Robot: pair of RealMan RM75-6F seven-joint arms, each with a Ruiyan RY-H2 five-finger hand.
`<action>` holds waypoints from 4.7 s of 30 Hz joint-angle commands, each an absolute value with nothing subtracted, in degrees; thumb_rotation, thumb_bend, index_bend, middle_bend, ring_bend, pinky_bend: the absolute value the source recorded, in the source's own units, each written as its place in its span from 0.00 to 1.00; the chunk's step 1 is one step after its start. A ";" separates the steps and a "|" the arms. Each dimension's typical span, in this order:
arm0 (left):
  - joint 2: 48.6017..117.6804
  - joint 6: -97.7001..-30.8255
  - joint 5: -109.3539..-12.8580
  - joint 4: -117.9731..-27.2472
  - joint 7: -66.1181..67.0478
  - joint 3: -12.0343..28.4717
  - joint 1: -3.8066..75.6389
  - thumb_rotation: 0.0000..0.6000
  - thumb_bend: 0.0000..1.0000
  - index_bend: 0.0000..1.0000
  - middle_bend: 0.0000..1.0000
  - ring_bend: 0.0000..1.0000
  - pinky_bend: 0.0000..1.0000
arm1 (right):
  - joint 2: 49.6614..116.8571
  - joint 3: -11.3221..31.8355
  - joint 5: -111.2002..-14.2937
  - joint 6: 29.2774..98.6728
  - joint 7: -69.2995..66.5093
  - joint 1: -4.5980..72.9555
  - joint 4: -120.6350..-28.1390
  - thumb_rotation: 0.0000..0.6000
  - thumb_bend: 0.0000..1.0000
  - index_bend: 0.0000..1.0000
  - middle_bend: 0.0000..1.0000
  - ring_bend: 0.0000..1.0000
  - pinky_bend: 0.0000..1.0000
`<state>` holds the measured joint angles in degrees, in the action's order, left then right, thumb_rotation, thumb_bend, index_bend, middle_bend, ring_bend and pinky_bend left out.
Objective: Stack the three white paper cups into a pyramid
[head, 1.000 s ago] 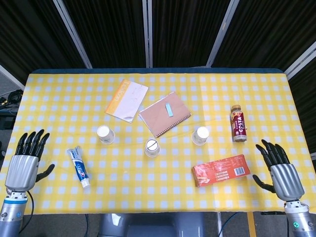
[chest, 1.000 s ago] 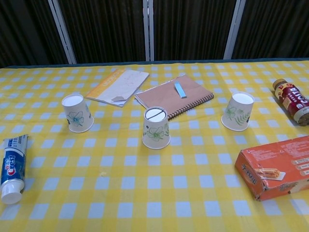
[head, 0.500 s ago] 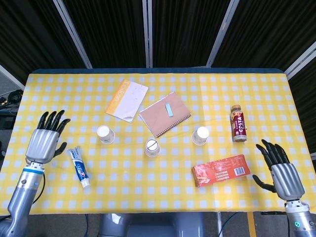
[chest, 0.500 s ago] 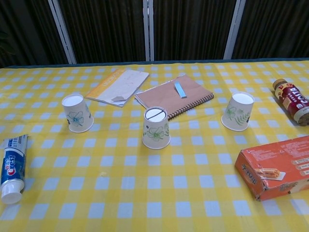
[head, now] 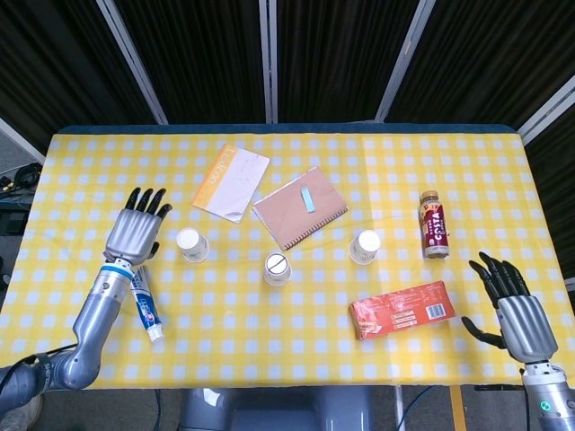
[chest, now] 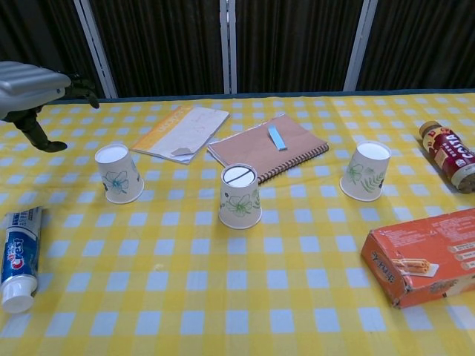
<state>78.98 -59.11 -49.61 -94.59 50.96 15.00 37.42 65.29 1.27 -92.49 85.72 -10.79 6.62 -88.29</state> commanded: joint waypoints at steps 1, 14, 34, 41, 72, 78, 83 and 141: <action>80.73 -58.65 -45.84 -93.70 53.72 14.09 40.22 1.00 0.34 0.16 0.00 0.00 0.00 | 65.19 1.28 -92.44 85.70 -11.20 6.63 -88.20 1.00 0.15 0.09 0.00 0.00 0.00; 85.21 -58.83 -39.08 -89.34 56.38 11.71 45.83 1.00 0.31 0.22 0.00 0.00 0.00 | 65.01 1.27 -92.30 85.50 -12.45 6.73 -87.89 1.00 0.15 0.09 0.00 0.00 0.00; 82.17 -63.47 -44.99 -95.94 51.89 9.72 46.74 1.00 0.33 0.51 0.00 0.00 0.00 | 64.81 1.22 -92.72 86.18 -12.67 6.55 -88.26 1.00 0.15 0.09 0.00 0.00 0.00; 84.94 -64.38 -47.96 -100.19 53.59 9.02 49.08 1.00 0.33 0.51 0.00 0.00 0.00 | 64.76 1.21 -92.82 86.54 -13.05 6.40 -88.14 1.00 0.15 0.09 0.00 0.00 0.00; 94.38 -67.06 -45.84 -96.88 55.40 7.93 54.39 1.00 0.31 0.03 0.00 0.00 0.00 | 64.12 1.41 -92.63 86.97 -15.14 6.20 -87.75 1.00 0.15 0.09 0.00 0.00 0.00; 87.86 -71.43 -54.11 -102.65 48.22 4.80 49.09 1.00 0.30 0.00 0.00 0.00 0.00 | 64.48 1.38 -92.45 86.47 -13.99 6.35 -87.75 1.00 0.15 0.09 0.00 0.00 0.00; 81.69 -74.95 -61.12 -105.20 41.57 2.01 44.21 1.00 0.30 0.00 0.00 0.00 0.00 | 64.90 1.33 -92.43 85.95 -12.39 6.56 -87.92 1.00 0.15 0.09 0.00 0.00 0.00; 65.70 -87.44 -82.50 -98.03 12.57 -0.01 15.16 1.00 0.30 0.00 0.00 0.00 0.00 | 82.15 12.97 -53.61 48.38 16.13 38.53 -82.49 1.00 0.21 0.25 0.00 0.00 0.00</action>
